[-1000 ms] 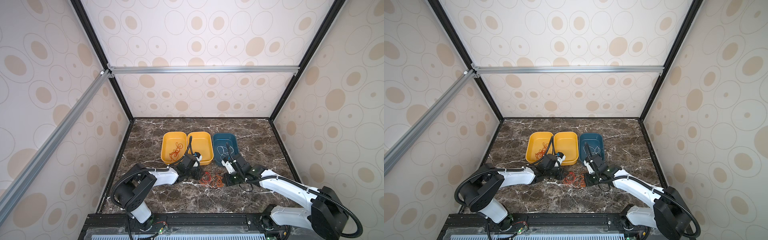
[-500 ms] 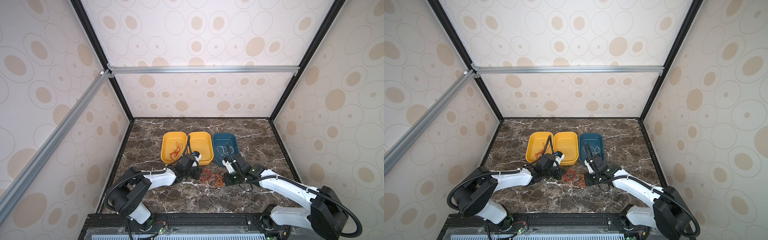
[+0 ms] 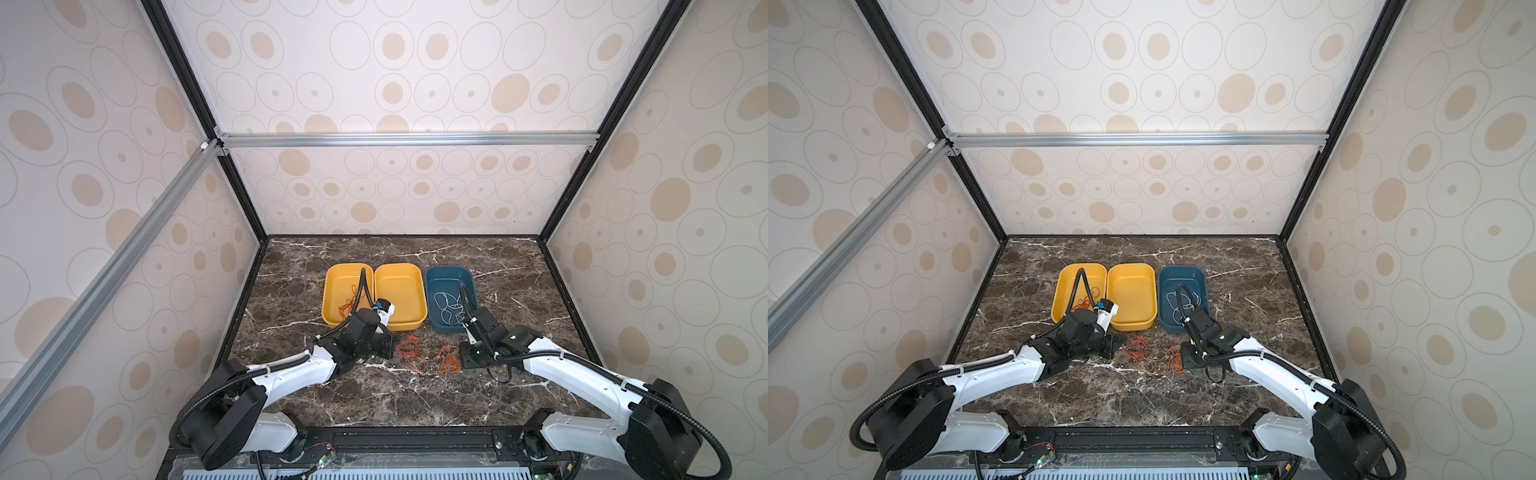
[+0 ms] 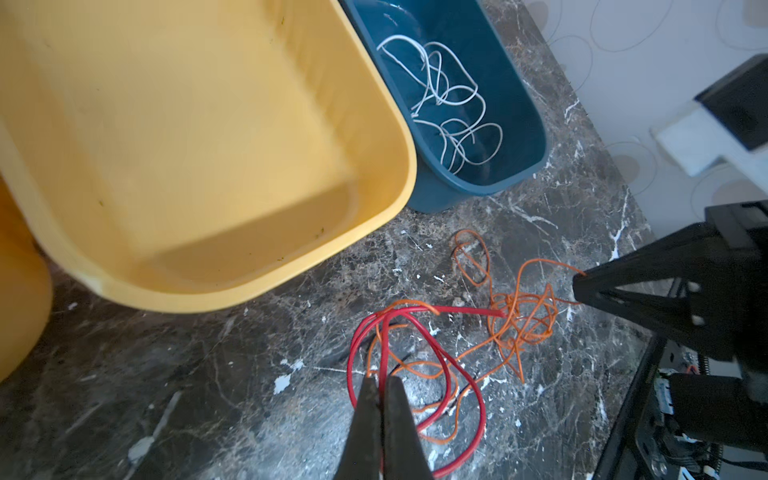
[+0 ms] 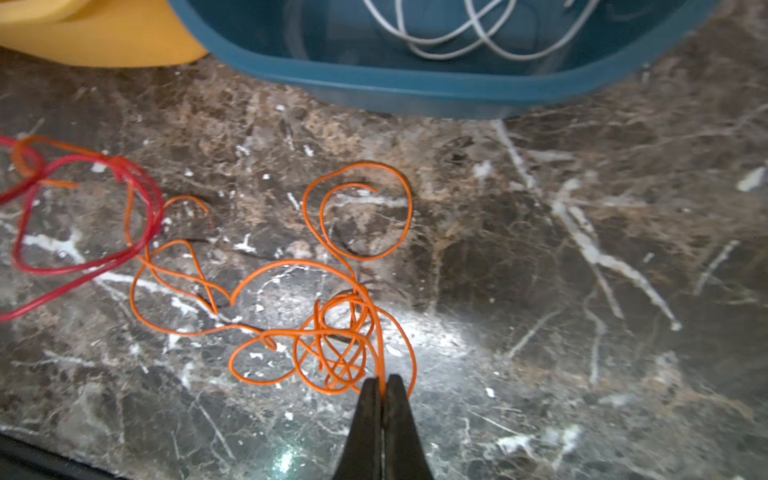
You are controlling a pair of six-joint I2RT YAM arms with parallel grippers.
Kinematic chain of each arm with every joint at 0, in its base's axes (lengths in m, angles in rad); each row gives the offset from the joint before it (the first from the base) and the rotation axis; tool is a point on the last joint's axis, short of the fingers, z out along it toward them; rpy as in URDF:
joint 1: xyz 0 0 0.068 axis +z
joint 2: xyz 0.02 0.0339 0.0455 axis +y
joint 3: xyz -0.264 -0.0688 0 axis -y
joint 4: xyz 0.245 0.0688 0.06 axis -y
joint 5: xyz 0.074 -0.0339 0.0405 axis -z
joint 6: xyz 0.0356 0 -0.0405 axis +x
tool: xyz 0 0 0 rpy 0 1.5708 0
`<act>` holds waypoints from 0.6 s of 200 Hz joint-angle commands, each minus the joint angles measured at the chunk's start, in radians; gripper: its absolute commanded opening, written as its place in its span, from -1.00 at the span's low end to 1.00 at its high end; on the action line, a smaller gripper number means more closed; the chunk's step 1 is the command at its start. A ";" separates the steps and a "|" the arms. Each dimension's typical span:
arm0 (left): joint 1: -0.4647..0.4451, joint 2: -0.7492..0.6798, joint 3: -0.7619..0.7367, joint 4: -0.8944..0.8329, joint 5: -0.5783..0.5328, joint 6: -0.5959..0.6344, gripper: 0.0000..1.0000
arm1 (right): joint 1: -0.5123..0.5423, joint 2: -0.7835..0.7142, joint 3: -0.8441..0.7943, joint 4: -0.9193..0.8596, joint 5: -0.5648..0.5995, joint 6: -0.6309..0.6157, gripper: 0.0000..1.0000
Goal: Untangle the cables
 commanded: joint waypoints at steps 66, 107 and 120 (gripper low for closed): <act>0.087 -0.210 -0.065 -0.114 -0.044 -0.040 -1.00 | -0.084 -0.031 0.024 -0.127 0.170 0.045 -0.91; 0.162 -0.310 -0.086 -0.162 -0.076 -0.063 -1.00 | -0.135 -0.078 -0.004 -0.140 0.205 0.050 -0.92; 0.176 -0.325 -0.088 -0.180 -0.089 -0.070 -1.00 | -0.147 -0.079 -0.005 -0.151 0.221 0.048 -0.93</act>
